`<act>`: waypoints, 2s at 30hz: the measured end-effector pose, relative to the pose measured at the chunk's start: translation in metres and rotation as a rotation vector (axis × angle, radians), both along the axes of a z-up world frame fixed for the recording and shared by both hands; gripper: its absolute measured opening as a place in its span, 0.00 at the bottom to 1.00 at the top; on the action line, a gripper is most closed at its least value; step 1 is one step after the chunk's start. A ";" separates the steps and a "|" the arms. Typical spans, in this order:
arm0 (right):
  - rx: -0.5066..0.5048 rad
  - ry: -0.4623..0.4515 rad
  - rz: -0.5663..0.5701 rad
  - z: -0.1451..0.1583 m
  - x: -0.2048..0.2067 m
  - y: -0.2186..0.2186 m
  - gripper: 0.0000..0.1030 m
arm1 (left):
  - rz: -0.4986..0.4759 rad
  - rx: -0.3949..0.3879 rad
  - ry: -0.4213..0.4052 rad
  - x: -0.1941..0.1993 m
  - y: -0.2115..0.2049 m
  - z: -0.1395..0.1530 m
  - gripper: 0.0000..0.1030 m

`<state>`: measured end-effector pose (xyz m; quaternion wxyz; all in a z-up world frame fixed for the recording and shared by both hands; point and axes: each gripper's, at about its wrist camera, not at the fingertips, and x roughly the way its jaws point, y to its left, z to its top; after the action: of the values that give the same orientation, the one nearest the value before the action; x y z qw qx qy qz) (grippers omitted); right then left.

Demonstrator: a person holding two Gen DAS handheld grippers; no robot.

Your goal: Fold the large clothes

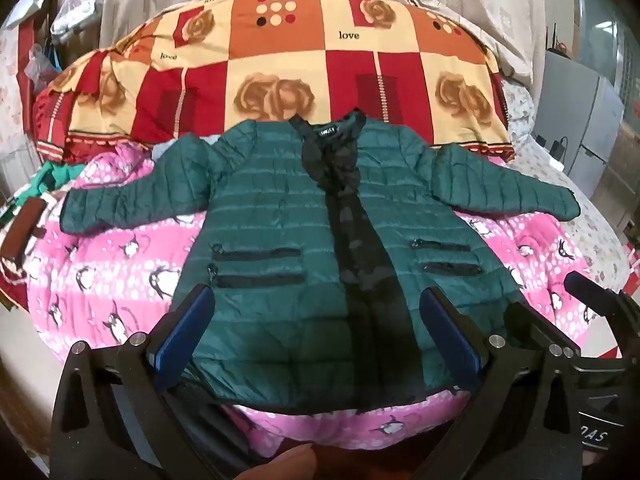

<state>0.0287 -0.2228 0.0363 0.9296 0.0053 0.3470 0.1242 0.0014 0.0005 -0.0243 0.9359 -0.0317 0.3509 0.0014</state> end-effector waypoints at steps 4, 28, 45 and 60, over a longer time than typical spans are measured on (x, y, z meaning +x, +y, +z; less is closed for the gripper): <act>0.007 -0.010 -0.009 0.003 -0.006 0.016 0.96 | 0.013 -0.004 0.006 -0.001 0.003 -0.010 1.00; -0.010 -0.027 -0.018 0.008 -0.021 0.038 0.96 | 0.020 -0.029 0.009 -0.006 0.018 -0.013 1.00; -0.035 -0.007 -0.024 -0.009 -0.017 0.039 0.96 | 0.015 0.024 -0.016 0.002 0.016 -0.035 1.00; -0.012 -0.001 -0.007 -0.016 -0.024 0.036 0.95 | 0.017 0.009 -0.034 -0.007 0.013 -0.038 1.00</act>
<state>0.0051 -0.1865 0.0202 0.9303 0.0009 0.3471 0.1187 -0.0056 0.0135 -0.0622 0.9419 -0.0303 0.3345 0.0104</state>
